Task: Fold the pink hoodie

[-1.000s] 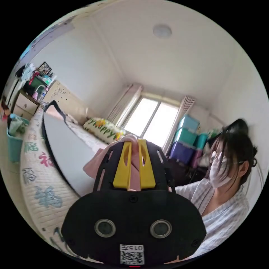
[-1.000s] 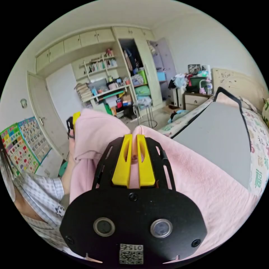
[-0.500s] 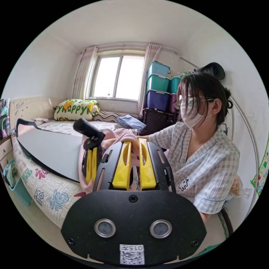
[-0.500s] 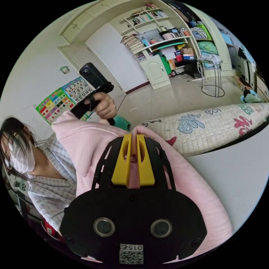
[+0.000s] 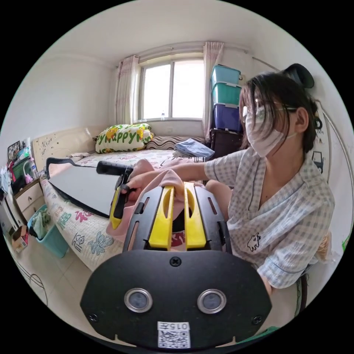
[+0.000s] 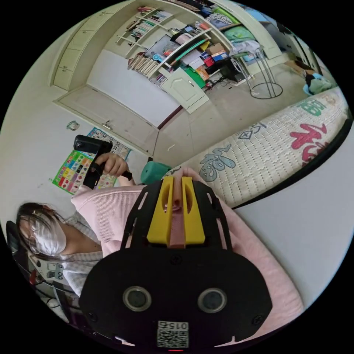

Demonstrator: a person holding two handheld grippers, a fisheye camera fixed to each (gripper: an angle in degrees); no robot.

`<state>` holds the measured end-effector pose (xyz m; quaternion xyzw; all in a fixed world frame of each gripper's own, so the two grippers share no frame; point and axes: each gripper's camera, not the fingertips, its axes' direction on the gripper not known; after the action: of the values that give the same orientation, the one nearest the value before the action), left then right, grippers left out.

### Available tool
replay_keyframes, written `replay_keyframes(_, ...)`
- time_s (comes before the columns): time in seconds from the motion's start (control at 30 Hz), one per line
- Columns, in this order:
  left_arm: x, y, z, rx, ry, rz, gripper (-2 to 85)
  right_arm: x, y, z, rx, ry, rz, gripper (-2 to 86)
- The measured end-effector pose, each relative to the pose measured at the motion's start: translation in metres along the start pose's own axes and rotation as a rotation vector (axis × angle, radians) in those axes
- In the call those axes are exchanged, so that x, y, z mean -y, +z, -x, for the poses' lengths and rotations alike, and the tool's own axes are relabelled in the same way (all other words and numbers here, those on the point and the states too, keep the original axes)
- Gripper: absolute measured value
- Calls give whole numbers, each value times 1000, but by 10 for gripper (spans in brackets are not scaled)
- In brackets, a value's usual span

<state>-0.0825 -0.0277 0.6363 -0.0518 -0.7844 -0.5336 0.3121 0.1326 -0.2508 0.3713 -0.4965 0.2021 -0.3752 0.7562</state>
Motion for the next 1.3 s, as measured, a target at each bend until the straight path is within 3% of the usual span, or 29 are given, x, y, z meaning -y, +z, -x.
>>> replay_keyframes(0.13,9,13,-34,29,67,128,27,-34,-40,68,-98,-87,-105,60)
replay_keyframes(0.23,9,24,-68,64,139,273,24,-89,-85,122,-68,-176,-262,59)
replay_keyframes(0.33,3,36,-100,136,154,384,17,-168,-121,163,-164,-222,-427,59)
replay_keyframes(0.43,-5,46,-113,220,23,419,6,-257,-145,183,-460,-143,-556,61)
replay_keyframes(0.5,-3,55,-119,320,-133,466,4,-316,-161,179,-754,93,-612,60)
replay_keyframes(0.53,-1,57,-123,344,-146,474,5,-328,-166,177,-790,158,-621,61)
replay_keyframes(0.63,24,68,-130,676,-237,554,5,-372,-177,177,-853,266,-604,70)
replay_keyframes(0.7,47,73,-112,1280,-406,678,5,-392,-170,173,-863,292,-519,79)
replay_keyframes(0.77,67,86,-108,1491,-353,645,5,-404,-161,166,-834,307,-455,78)
replay_keyframes(0.93,168,171,-107,1028,-84,390,17,-452,-155,165,-543,193,-495,68)
replay_keyframes(1.0,227,240,-101,743,58,341,28,-475,-147,171,-461,87,-514,68)
replay_keyframes(1.1,294,335,-94,478,206,334,45,-486,-143,179,-385,7,-450,66)
replay_keyframes(1.2,348,437,-78,322,285,404,55,-494,-132,199,-317,-157,-311,49)
replay_keyframes(1.3,382,541,-57,106,271,523,62,-497,-117,208,-386,-191,-165,1)
